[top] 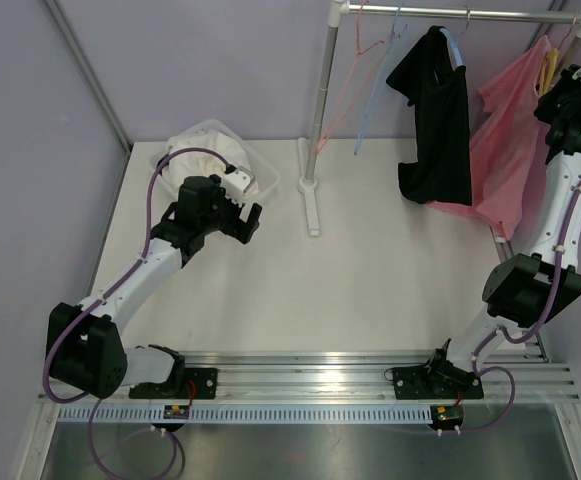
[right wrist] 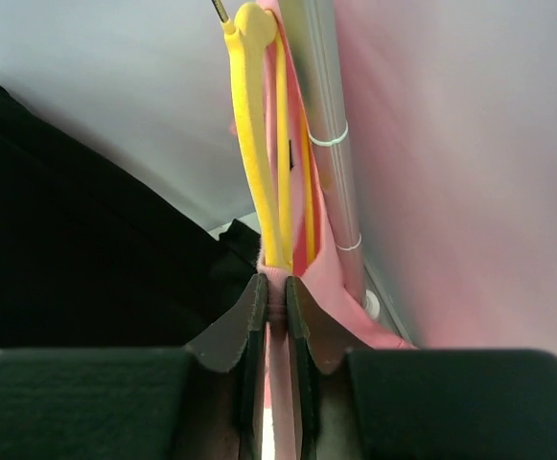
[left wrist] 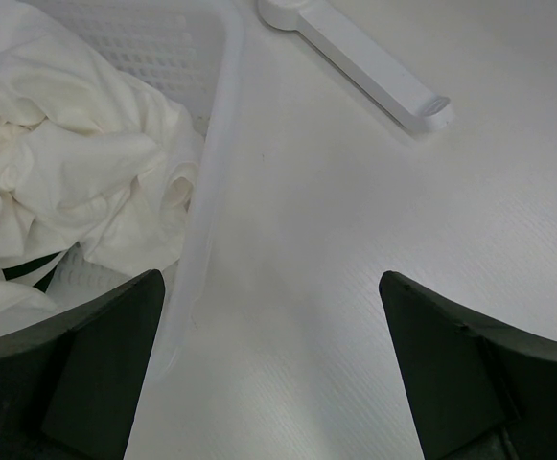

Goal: Remove the t-shirt from the hanger
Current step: Grab a hanger with a tshirt on it with the right arm

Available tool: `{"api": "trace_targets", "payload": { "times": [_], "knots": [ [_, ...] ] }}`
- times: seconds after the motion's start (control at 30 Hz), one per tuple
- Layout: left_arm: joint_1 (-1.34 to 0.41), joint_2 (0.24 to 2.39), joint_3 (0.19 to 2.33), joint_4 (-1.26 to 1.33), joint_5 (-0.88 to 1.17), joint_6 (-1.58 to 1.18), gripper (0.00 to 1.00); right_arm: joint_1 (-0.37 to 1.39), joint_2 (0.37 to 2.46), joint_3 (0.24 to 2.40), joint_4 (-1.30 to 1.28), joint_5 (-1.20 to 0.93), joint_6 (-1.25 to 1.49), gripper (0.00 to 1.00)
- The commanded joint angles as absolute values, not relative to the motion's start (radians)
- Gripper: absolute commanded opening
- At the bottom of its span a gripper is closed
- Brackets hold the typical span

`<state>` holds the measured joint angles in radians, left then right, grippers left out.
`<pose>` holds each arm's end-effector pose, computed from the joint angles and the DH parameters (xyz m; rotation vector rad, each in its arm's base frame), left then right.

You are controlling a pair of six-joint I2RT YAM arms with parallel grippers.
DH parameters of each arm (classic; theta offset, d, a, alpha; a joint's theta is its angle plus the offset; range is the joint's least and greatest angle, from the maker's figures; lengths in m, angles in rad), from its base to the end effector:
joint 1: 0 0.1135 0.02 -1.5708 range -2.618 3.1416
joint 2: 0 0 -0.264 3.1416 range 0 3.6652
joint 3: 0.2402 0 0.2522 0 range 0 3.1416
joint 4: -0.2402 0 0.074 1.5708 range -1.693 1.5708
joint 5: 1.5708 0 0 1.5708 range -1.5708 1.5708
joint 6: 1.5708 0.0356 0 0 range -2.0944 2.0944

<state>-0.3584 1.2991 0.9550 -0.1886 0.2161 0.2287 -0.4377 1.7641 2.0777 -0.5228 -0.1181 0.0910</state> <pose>0.2724 -0.1102 0.2864 0.7324 1.9729 -0.3051 0.3570 -0.1624 0.4825 0.3826 1.7392 -0.1449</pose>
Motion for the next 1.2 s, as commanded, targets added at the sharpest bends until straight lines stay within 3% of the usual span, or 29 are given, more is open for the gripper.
{"api": "trace_targets", "payload": {
  "times": [0.0, 0.23, 0.6, 1.0, 1.03, 1.07, 1.17],
  "knots": [
    [-0.365, 1.301, 0.999, -0.160, 0.204, 0.238, 0.99, -0.443, 1.766, 2.117, -0.543, -0.147, 0.081, 0.11],
    [-0.365, 1.296, 0.999, -0.160, 0.202, 0.238, 0.99, -0.442, 1.761, 2.120, -0.551, -0.201, 0.078, 0.00],
    [-0.370, 1.285, 0.996, -0.163, 0.202, 0.239, 0.99, -0.396, 1.735, 2.141, -0.607, -0.460, 0.045, 0.00],
    [-0.373, 1.270, 0.989, -0.163, 0.202, 0.241, 0.99, -0.268, 1.761, 2.235, -0.741, -0.400, -0.077, 0.01],
    [-0.373, 1.269, 0.989, -0.161, 0.202, 0.241, 0.99, -0.268, 1.763, 2.233, -0.742, -0.385, -0.075, 0.08],
    [-0.373, 1.267, 0.986, -0.161, 0.202, 0.242, 0.99, -0.267, 1.756, 2.233, -0.741, -0.362, -0.069, 0.31],
    [-0.373, 1.262, 0.985, -0.161, 0.206, 0.242, 0.99, -0.267, 1.746, 2.230, -0.742, -0.301, -0.055, 0.43]
  ]
}}
